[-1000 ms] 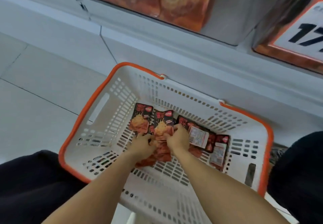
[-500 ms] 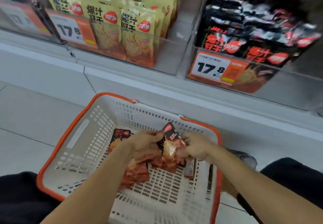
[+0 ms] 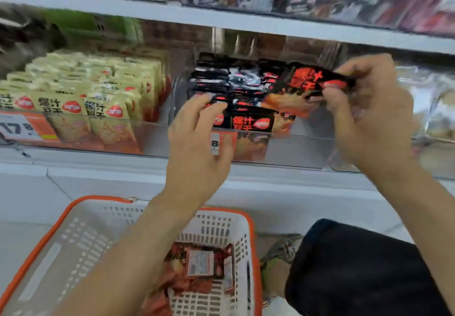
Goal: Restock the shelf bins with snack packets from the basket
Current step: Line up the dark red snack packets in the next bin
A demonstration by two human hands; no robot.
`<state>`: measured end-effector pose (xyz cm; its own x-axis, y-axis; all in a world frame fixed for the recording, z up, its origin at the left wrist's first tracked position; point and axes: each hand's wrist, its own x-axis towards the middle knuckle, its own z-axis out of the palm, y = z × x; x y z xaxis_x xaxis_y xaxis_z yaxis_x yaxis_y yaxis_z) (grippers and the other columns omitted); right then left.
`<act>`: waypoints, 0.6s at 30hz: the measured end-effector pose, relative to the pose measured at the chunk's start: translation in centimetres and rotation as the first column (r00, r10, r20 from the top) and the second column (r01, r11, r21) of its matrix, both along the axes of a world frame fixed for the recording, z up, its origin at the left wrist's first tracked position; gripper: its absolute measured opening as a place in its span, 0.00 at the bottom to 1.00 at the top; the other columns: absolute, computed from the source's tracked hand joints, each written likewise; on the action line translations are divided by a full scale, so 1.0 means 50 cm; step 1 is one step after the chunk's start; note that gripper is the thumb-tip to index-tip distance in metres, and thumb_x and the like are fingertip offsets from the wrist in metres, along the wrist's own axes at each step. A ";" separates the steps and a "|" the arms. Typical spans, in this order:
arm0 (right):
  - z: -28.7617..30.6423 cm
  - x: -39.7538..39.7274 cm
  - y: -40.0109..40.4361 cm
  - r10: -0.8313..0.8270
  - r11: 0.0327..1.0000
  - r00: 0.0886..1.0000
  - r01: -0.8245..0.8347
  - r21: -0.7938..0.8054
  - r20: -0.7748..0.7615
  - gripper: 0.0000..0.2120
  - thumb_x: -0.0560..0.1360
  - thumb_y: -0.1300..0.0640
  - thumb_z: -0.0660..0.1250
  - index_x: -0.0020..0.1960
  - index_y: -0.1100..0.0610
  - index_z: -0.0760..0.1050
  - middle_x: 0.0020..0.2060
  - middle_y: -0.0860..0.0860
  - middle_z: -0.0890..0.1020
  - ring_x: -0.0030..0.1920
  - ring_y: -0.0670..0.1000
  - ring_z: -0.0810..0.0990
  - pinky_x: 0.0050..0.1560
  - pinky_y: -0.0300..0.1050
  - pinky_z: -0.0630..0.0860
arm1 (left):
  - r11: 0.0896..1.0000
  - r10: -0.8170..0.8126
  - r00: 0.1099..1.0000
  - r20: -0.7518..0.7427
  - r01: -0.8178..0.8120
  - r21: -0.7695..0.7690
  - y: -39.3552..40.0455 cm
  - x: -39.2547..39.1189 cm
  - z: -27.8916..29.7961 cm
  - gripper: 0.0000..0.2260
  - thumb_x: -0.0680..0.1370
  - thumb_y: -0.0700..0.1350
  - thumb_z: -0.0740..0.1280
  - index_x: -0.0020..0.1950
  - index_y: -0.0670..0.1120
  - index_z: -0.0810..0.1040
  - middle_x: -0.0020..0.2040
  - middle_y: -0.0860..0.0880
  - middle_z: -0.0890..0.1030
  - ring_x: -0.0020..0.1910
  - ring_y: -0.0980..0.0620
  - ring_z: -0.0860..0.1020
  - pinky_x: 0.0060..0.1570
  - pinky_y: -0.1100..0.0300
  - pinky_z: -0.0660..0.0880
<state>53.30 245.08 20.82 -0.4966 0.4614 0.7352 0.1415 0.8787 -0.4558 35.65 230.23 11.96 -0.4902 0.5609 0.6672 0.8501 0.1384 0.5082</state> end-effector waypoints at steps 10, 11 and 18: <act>-0.091 -0.074 0.187 -0.159 0.942 0.886 0.268 -0.202 0.436 0.08 0.76 0.61 0.70 0.52 0.54 0.74 0.37 0.45 0.77 0.39 0.50 0.77 0.45 0.41 0.72 | 0.939 0.065 0.979 -0.193 -0.125 -0.321 0.034 -0.038 -0.048 0.31 0.75 0.51 0.61 0.79 0.48 0.62 0.80 0.44 0.59 0.81 0.42 0.47 0.77 0.41 0.49; -0.096 -0.086 0.195 -0.177 0.940 0.880 0.284 -0.188 0.441 0.07 0.76 0.60 0.71 0.51 0.55 0.74 0.37 0.47 0.78 0.38 0.50 0.77 0.43 0.40 0.71 | 0.938 0.052 0.980 -0.195 -0.115 -0.328 0.033 -0.039 -0.049 0.32 0.75 0.51 0.61 0.79 0.48 0.61 0.80 0.44 0.58 0.81 0.43 0.46 0.78 0.41 0.49; -0.120 -0.107 0.220 -0.300 0.930 0.840 0.363 -0.057 0.452 0.18 0.72 0.54 0.75 0.59 0.54 0.75 0.53 0.56 0.77 0.52 0.58 0.78 0.53 0.54 0.77 | 0.999 -0.040 0.990 -0.138 0.036 -0.037 0.009 -0.027 -0.054 0.26 0.76 0.41 0.65 0.74 0.42 0.69 0.77 0.43 0.64 0.80 0.43 0.55 0.76 0.42 0.55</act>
<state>47.96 256.10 14.81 -0.5462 0.7339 0.4038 0.6212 0.6783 -0.3924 34.28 230.68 9.27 -0.3723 0.6008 0.7074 0.9168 0.1197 0.3809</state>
